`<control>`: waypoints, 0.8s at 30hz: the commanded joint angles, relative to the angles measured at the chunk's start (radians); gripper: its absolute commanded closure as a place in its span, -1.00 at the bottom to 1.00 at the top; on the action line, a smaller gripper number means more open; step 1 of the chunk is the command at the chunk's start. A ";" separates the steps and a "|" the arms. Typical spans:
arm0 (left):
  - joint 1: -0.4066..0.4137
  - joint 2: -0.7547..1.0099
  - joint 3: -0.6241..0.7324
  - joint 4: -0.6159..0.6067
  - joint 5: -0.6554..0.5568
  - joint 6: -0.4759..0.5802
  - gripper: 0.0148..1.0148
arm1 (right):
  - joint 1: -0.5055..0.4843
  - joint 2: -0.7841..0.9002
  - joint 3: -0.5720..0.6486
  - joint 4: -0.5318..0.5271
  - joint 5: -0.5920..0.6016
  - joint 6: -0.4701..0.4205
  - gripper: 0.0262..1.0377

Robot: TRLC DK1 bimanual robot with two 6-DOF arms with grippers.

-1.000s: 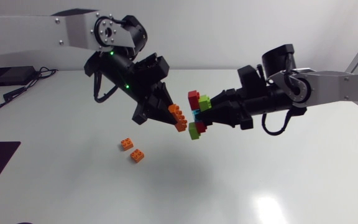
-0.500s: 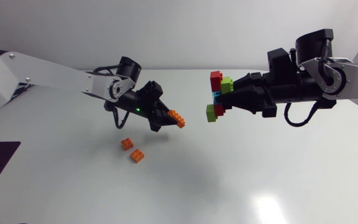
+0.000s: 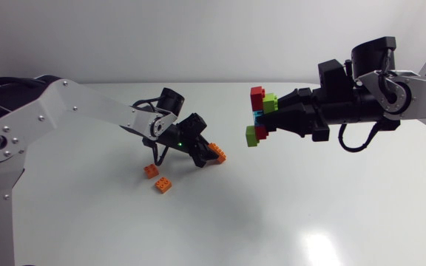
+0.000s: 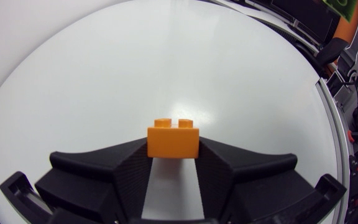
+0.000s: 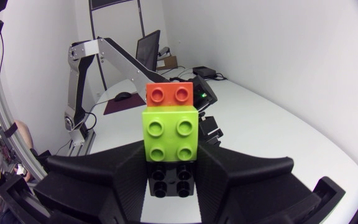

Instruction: Separate the duplo bricks

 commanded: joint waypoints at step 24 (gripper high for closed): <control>0.046 -0.158 -0.138 -0.161 -0.056 0.121 -0.80 | -0.002 -0.042 -0.045 -0.014 -0.001 -0.034 0.74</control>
